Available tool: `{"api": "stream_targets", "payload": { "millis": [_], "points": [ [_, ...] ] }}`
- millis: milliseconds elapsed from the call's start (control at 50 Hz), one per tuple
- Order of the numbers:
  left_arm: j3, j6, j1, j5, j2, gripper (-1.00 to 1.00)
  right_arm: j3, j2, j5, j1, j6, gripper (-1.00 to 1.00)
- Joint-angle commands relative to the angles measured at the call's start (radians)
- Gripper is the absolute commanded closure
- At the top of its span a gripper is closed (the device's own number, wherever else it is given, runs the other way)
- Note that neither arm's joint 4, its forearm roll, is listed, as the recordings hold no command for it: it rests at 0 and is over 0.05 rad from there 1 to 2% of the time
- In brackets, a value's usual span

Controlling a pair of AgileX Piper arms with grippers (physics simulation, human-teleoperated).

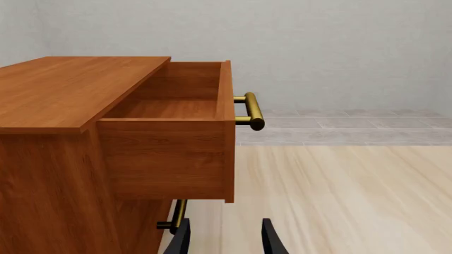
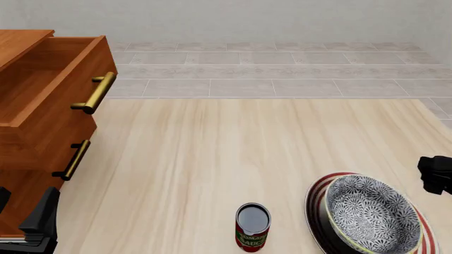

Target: Put the bowl on the plate.

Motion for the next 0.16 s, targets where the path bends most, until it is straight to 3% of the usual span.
{"api": "stream_targets", "payload": {
  "millis": [20,160],
  "points": [
    [0.000,0.000,0.000,0.000,0.000,-1.00,-0.047,-0.023,0.033,0.013,-0.002,-1.00],
    [0.000,0.000,0.000,0.000,0.000,-1.00,-0.088,-0.033,0.054,0.015,-0.012,-1.00]
  ]
}}
